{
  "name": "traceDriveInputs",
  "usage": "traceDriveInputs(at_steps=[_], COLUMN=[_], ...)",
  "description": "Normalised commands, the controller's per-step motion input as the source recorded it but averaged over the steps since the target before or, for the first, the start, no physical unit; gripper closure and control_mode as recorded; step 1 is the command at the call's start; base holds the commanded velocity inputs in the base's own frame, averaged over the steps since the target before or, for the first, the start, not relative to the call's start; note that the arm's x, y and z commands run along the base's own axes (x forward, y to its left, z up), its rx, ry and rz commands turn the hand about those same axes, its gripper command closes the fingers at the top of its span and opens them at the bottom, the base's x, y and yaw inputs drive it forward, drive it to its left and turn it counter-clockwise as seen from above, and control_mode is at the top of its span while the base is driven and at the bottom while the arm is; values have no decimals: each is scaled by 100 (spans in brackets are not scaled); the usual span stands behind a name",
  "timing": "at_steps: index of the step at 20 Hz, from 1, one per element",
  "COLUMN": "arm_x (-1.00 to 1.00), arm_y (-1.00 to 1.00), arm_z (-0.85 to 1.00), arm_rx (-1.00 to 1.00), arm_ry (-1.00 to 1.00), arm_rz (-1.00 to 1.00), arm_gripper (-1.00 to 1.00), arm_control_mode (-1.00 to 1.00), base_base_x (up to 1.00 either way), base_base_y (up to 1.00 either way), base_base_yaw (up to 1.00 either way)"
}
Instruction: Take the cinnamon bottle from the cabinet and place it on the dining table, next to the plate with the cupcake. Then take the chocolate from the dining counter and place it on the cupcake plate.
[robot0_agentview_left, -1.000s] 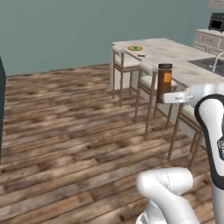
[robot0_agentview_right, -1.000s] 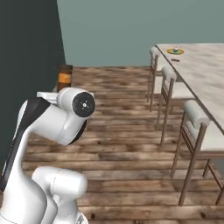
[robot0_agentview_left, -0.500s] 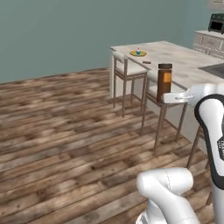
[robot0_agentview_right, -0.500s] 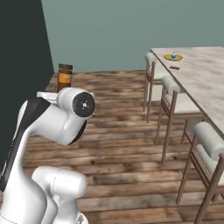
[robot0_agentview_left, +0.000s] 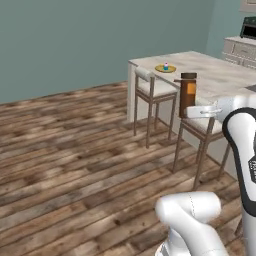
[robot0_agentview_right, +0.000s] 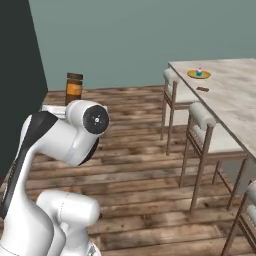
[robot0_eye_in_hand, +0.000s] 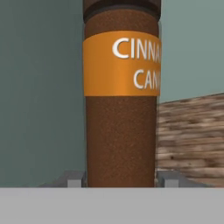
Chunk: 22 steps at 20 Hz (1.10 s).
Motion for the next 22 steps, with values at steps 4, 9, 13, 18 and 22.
traceDriveInputs(at_steps=[4, 9, 13, 18, 22], arm_x=[0, 0, 0, 0, 0], arm_y=[0, 0, 0, 0, 0], arm_z=[0, 0, 0, 0, 0], arm_rx=[0, 0, 0, 0, 0], arm_ry=[0, 0, 0, 0, 0], arm_rz=[0, 0, 0, 0, 0], arm_gripper=[100, 100, 100, 100, 100], arm_control_mode=[100, 100, 100, 100, 100], base_base_x=[90, 92, 93, 93, 92], base_base_y=[44, 39, 36, 36, 35], base_base_yaw=[-15, -19, -21, -21, -23])
